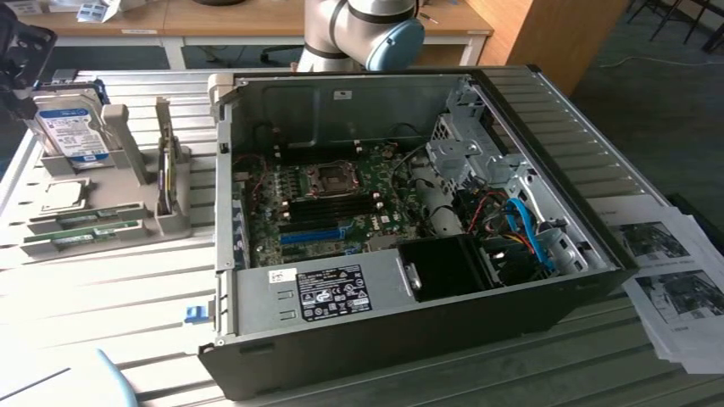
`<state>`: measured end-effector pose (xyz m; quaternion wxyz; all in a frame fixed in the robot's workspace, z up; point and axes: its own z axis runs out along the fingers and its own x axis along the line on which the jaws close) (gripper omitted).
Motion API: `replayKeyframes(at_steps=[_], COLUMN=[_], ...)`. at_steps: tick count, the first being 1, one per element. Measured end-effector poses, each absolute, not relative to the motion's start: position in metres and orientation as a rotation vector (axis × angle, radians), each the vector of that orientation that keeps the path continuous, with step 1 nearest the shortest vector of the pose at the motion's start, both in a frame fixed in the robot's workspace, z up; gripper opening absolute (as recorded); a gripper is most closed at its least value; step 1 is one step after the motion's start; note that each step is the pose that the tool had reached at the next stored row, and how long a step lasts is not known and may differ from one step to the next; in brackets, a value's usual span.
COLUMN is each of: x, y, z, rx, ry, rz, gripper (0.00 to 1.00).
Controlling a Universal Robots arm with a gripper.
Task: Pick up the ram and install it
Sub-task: 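Pick up the ram and move it above insertion slot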
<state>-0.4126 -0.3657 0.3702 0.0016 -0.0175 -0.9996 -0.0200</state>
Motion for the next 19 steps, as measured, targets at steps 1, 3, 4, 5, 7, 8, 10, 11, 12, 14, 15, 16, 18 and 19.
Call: replayKeyframes(at_steps=[1,3,4,5,7,8,10,11,12,14,15,16,18,19], x=[-0.4126,-0.4126,-0.4126,-0.4126,-0.4126,-0.4126,-0.4126,-0.4126,-0.4126,-0.4126,-0.4126,-0.4126,-0.4126,-0.4126], y=[-0.3657,-0.3657,-0.3657,-0.3657,-0.3657,-0.3657,-0.3657,-0.3657,-0.3657,-0.3657,-0.3657,-0.3657,-0.3657,-0.3657], z=[0.3702,0.3701,0.3701,0.3701,0.3701,0.3701,0.3701,0.37,0.37,0.37,0.37,0.37,0.3699,0.3699], rx=[-0.027,0.032,0.061,0.089,0.145,0.172,0.231,0.259,0.287,0.343,0.373,0.401,0.456,0.484], ry=[-3.137,-3.136,-3.136,-3.135,-3.132,-3.13,-3.126,-3.123,-3.12,-3.114,-3.11,-3.106,-3.098,-3.093], rz=[-0.063,-0.063,-0.062,-0.062,-0.062,-0.062,-0.062,-0.062,-0.062,-0.061,-0.061,-0.061,-0.061,-0.061], gripper=[0.09,0.09,0.09,0.09,0.09,0.09,0.09,0.09,0.09,0.09,0.09,0.09,0.09,0.09])
